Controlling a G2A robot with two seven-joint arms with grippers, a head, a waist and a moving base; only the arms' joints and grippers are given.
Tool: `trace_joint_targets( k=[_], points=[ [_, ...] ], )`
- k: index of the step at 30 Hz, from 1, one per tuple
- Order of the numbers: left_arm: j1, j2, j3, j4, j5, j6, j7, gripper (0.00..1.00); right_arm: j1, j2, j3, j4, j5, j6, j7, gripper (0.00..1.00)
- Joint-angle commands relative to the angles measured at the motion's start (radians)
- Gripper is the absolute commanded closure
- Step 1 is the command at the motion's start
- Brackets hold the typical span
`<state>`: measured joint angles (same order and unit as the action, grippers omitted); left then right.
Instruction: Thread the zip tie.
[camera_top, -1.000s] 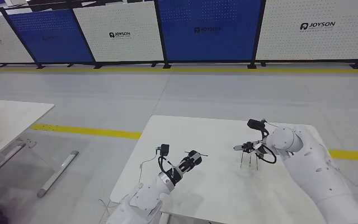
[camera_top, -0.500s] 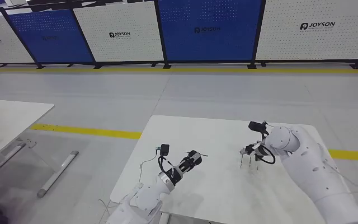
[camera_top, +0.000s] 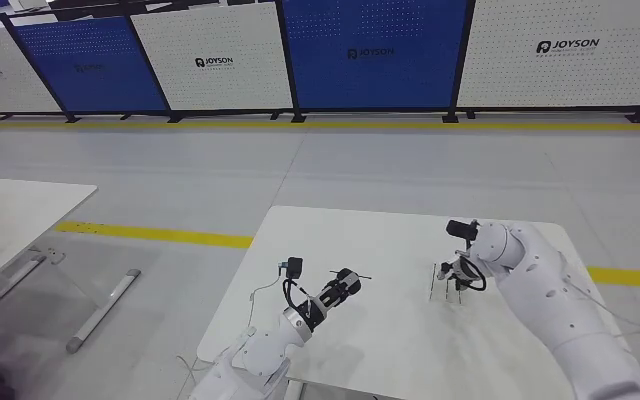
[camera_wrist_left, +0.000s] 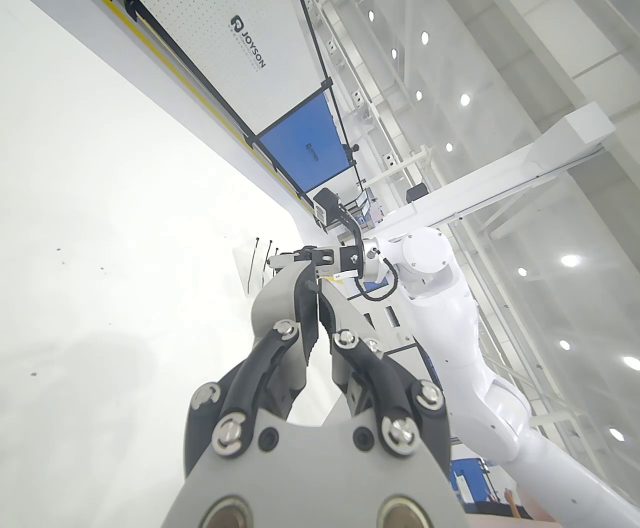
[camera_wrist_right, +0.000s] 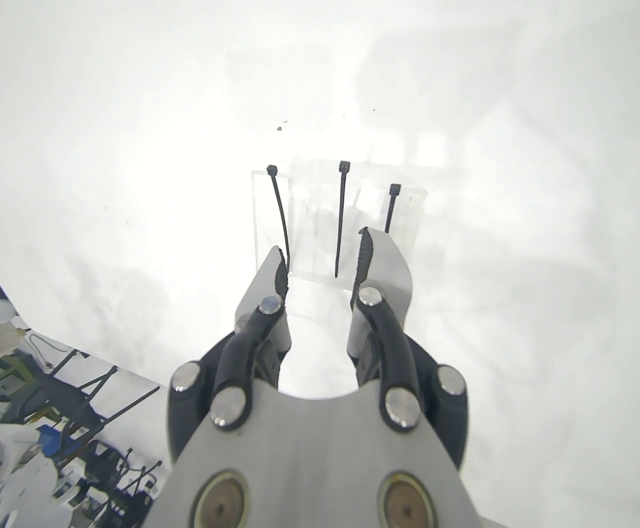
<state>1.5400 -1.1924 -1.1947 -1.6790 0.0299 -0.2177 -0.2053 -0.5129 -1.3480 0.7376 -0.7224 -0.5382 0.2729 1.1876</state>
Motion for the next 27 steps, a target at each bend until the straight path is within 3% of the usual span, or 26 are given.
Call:
trace_joint_targets(
  k=[1, 6, 14, 27],
  points=[
    [0.000, 0.000, 0.000, 0.000, 0.000, 0.000, 0.000, 1.00, 0.006, -0.007, -0.007, 0.014, 0.000, -0.001, 0.000, 0.68],
    [0.000, 0.000, 0.000, 0.000, 0.000, 0.000, 0.000, 1.00, 0.028, -0.027, -0.019, 0.077, 0.017, -0.021, 0.000, 0.66],
    [0.000, 0.000, 0.000, 0.000, 0.000, 0.000, 0.000, 1.00, 0.059, -0.063, -0.044, 0.169, 0.024, -0.036, -0.017, 0.76],
    [0.000, 0.000, 0.000, 0.000, 0.000, 0.000, 0.000, 1.00, 0.100, -0.119, -0.071, 0.293, 0.031, -0.060, -0.047, 0.80]
  ],
)
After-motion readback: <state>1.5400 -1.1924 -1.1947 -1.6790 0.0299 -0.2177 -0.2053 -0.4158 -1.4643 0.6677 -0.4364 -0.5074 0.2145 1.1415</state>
